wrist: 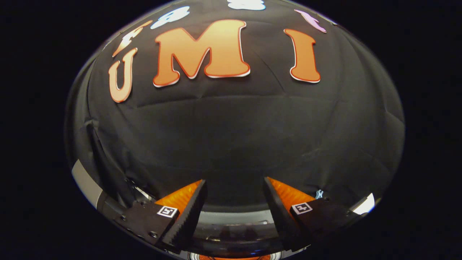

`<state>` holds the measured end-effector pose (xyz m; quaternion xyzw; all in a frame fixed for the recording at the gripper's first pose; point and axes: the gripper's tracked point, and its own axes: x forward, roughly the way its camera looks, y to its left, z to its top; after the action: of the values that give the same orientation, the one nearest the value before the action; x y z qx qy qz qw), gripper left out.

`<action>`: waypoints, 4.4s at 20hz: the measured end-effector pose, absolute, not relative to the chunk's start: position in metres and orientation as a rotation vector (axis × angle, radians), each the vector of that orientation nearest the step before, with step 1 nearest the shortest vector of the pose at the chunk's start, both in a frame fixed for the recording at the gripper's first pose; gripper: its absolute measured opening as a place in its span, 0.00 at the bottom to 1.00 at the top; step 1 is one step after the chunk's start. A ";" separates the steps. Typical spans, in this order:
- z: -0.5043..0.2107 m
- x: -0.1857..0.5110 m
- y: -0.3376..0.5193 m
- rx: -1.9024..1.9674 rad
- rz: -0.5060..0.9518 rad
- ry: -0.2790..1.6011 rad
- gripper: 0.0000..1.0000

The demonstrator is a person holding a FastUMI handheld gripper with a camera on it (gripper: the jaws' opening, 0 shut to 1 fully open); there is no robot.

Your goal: Put the clothes into the washing machine and then close the washing machine lid.

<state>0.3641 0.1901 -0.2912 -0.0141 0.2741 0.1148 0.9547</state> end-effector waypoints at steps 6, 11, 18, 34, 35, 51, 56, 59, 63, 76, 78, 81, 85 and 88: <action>-0.301 0.363 0.181 -0.041 0.200 0.596 1.00; -0.297 0.352 0.179 -0.042 0.203 0.585 1.00; -0.292 0.317 0.173 -0.042 0.208 0.560 1.00; -0.310 0.238 0.159 -0.041 0.197 0.516 0.99; -0.316 0.236 0.159 -0.041 0.204 0.528 1.00; -0.425 0.127 0.140 -0.032 0.230 0.708 0.98; -0.430 0.124 0.129 -0.024 0.206 0.725 0.98; -0.425 0.128 0.125 -0.028 0.201 0.720 0.98; -0.414 0.127 0.129 -0.034 0.223 0.702 0.98; -0.235 0.130 0.136 0.015 0.256 0.421 0.98; -0.198 0.126 0.134 0.014 0.267 0.372 0.98; -0.144 0.114 0.127 0.013 0.273 0.290 0.98; -0.081 0.092 0.111 0.044 0.292 0.226 0.97; -0.042 0.078 0.097 0.067 0.297 0.188 0.97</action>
<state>0.0781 0.0973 -0.0417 0.0335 0.0935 0.1476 0.9840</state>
